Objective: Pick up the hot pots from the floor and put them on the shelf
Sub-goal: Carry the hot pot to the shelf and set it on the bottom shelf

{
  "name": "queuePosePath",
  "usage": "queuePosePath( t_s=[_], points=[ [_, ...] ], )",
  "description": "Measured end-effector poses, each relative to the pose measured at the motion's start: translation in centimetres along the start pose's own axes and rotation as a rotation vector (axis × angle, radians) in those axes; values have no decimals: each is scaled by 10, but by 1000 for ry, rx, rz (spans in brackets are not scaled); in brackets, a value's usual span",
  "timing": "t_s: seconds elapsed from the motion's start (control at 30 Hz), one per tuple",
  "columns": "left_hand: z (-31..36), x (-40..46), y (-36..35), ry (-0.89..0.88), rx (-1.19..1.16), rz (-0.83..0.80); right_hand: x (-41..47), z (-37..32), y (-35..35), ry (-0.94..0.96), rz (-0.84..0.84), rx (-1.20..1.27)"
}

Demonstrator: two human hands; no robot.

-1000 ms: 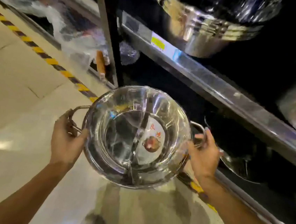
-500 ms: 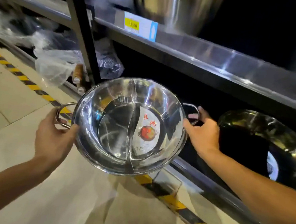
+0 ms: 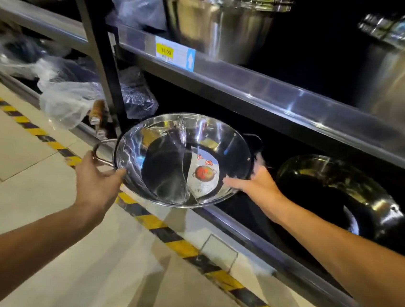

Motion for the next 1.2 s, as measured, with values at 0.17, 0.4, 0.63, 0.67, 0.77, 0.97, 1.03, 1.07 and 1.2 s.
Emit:
queuePosePath(
  t_s=[0.17, 0.4, 0.63, 0.67, 0.77, 0.97, 1.03, 1.07, 1.2],
  points=[
    [-2, -7, -12, 25, -81, -143, -16, 13, 2, -4, -120, -106],
    [6, -10, -36, 46, -182, -215, -16, 10, 24, 149, 58, -190],
    [9, 16, -76, 170, -329, -198, 0, 16, 34, 112, 234, -241],
    [7, 19, -83, 181, -330, -208, 3, 17, 34, 89, 242, -242],
    [4, 32, -101, 204, -344, -250, 10, 20, 35, 66, 288, -270],
    [-11, 57, -122, 286, -327, -294, 23, 32, 28, -17, 329, -318],
    [-20, 61, -125, 280, -259, -287, 28, 39, 24, -46, 317, -306],
    [-24, 62, -127, 282, -247, -292, 31, 43, 23, -59, 315, -296],
    [-37, 68, -135, 244, -176, -306, 38, 53, 20, -76, 331, -300]
  ],
)
Point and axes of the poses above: each hand's wrist, its own x-axis towards the middle knuckle, its own y-axis out of the back of the hand, z = x × y, the point moved 7 cm from there along x, towards the middle knuckle, and after that the axes turned 5 degrees about x, right-handed, at the moved point
